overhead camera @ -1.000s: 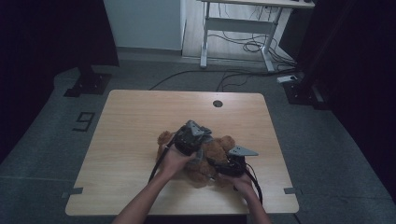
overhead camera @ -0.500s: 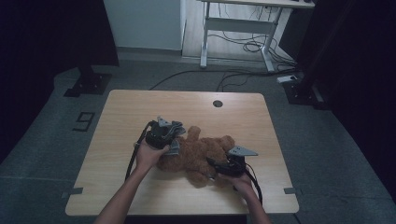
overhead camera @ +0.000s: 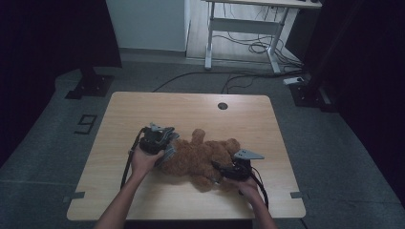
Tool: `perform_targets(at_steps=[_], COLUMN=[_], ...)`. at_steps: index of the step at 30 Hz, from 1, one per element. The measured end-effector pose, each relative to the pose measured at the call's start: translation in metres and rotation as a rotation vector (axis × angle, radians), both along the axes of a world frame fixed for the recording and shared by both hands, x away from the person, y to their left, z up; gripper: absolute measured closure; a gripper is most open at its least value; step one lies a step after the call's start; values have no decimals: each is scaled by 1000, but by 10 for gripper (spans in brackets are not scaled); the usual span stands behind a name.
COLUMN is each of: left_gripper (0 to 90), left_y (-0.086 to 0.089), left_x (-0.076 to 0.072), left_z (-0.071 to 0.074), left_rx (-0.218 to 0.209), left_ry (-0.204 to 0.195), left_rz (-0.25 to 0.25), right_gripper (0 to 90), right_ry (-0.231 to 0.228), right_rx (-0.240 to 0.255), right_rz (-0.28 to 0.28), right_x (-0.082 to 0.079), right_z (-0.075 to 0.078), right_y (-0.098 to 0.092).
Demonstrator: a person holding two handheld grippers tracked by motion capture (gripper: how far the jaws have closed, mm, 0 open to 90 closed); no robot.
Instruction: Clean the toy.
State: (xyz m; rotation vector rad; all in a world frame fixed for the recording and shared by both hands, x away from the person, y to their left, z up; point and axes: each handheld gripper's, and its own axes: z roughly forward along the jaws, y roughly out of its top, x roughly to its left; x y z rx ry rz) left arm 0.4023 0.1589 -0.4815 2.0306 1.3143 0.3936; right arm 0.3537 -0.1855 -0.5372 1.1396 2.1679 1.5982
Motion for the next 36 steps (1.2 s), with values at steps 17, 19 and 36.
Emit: perform_targets(at_steps=[17,19,36], left_gripper=[796,793,773], left_y=[6,5,-60], left_x=[14,20,41], left_z=[12,18,75], left_rx=[-226,-238,-107], left_ry=[12,-3,-155], left_rz=[-23,-16,-113], right_gripper=[503,503,508], right_ry=[-135,-164,-222], right_rx=[-37,-42,-91], right_rz=[-71,-98,-40], right_x=[18,25,19], right_z=[20,20,1], right_y=[1,0,-5])
